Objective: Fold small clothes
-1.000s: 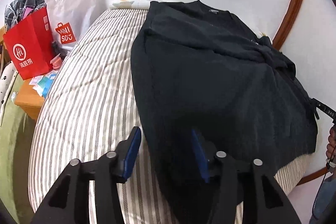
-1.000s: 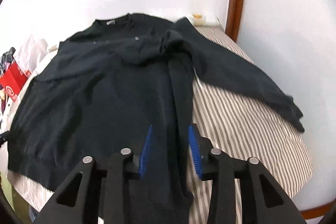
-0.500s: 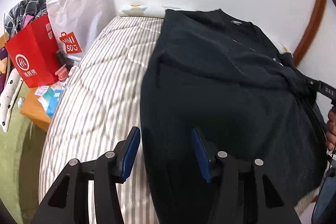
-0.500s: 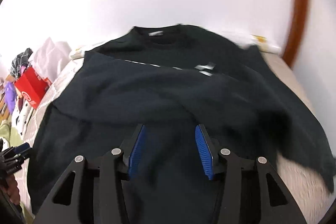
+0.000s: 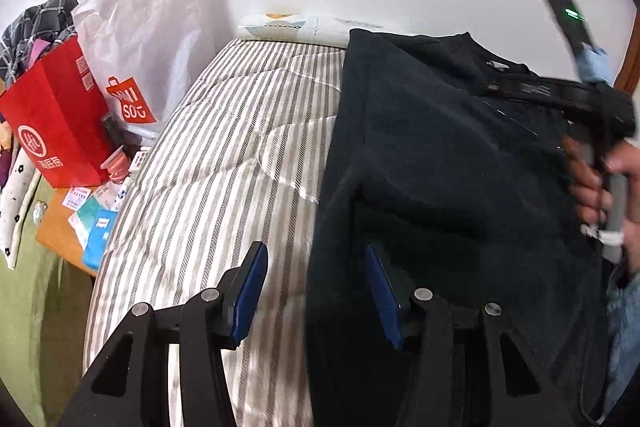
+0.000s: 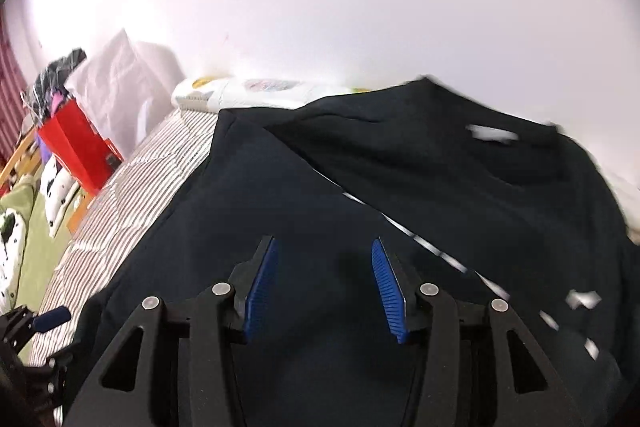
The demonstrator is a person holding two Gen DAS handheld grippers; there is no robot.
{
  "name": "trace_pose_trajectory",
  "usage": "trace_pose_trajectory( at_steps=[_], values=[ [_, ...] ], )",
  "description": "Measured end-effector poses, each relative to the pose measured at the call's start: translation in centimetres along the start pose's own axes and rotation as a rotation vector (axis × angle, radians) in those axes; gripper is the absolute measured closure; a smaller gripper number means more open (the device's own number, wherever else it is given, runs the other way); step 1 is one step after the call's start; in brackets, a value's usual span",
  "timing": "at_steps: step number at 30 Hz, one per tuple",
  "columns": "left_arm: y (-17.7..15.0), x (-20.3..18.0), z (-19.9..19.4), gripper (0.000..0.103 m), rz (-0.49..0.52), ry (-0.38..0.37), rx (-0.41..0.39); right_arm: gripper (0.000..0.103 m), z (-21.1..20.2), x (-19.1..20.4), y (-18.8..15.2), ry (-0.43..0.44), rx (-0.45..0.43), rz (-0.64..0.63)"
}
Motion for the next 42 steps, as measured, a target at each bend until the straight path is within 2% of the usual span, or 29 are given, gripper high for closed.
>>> trace_pose_trajectory(
  at_steps=[3, 8, 14, 15, 16, 17, 19, 21, 25, 30, 32, 35, 36, 37, 38, 40, 41, 42],
  values=[
    [0.6, -0.3, 1.0, 0.057, 0.033, -0.013, 0.007, 0.054, 3.5, 1.2, 2.1, 0.045, 0.023, -0.029],
    [1.6, -0.9, 2.0, 0.064, 0.048, -0.026, -0.001, 0.054, 6.4, 2.5, 5.5, 0.091, 0.01, -0.044],
    [2.0, -1.2, 2.5, 0.084, 0.066, -0.05, -0.001, 0.055, 9.0, 4.5, 8.9, 0.174, 0.004, -0.098],
    [2.1, -1.2, 2.4, 0.089, 0.064, -0.056, -0.003, 0.058, 9.4, 4.7, 9.3, 0.174, 0.007, -0.107],
    [2.1, -1.2, 2.3, 0.094, 0.061, -0.064, -0.007, 0.072, 9.8, 4.8, 9.5, 0.175, 0.011, -0.115],
    [2.2, -1.0, 2.2, 0.095, 0.055, -0.073, -0.009, 0.082, 10.2, 5.0, 9.8, 0.184, 0.015, -0.124],
    [2.4, -0.6, 1.9, 0.098, 0.037, -0.082, -0.018, 0.094, 10.6, 5.1, 10.1, 0.212, 0.033, -0.135],
    [2.5, 0.1, 1.6, 0.098, 0.016, -0.093, -0.026, 0.095, 9.9, 5.2, 10.6, 0.235, -0.025, -0.146],
    [2.9, 1.3, 2.1, 0.098, -0.032, -0.091, -0.006, 0.095, 9.6, 5.3, 12.2, 0.301, -0.08, -0.102],
    [2.7, 1.7, 2.8, 0.098, -0.05, -0.092, 0.026, 0.093, 14.1, 7.7, 12.0, 0.232, 0.01, -0.127],
    [2.6, 1.7, 2.9, 0.098, -0.051, -0.088, 0.035, 0.091, 14.2, 7.4, 11.7, 0.233, -0.009, -0.092],
    [2.6, 1.8, 2.8, 0.095, -0.059, -0.085, 0.038, 0.076, 12.5, 6.0, 11.4, 0.281, -0.007, -0.004],
    [2.6, 1.9, 2.7, 0.094, -0.066, -0.086, 0.042, 0.069, 11.7, 5.5, 11.2, 0.274, -0.01, 0.006],
    [2.6, 1.9, 2.6, 0.09, -0.072, -0.088, 0.049, 0.063, 10.5, 5.0, 10.9, 0.256, -0.017, 0.012],
    [2.5, 1.8, 2.4, 0.086, -0.075, -0.087, 0.058, 0.061, 9.0, 4.3, 10.3, 0.23, -0.029, 0.014],
    [2.2, 1.5, 1.8, 0.073, -0.067, -0.093, 0.068, 0.059, 5.9, 2.8, 8.8, 0.177, -0.043, 0.012],
    [1.9, 1.3, 1.5, 0.069, -0.061, -0.099, 0.066, 0.058, 3.9, 1.5, 7.4, 0.126, -0.038, 0.014],
    [1.6, 1.0, 1.0, 0.061, -0.059, -0.098, 0.06, 0.056, 2.8, 0.8, 6.4, 0.084, -0.028, 0.018]
  ],
)
Point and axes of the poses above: each gripper's, at about its wrist camera, not at the fingertips, and z roughly the way its jaws point, x to its left, y to its top, the point moved 1 cm from there along z, roughly the way its jaws point, and after that the axes turned 10 degrees about -z, right-handed, at the moved point
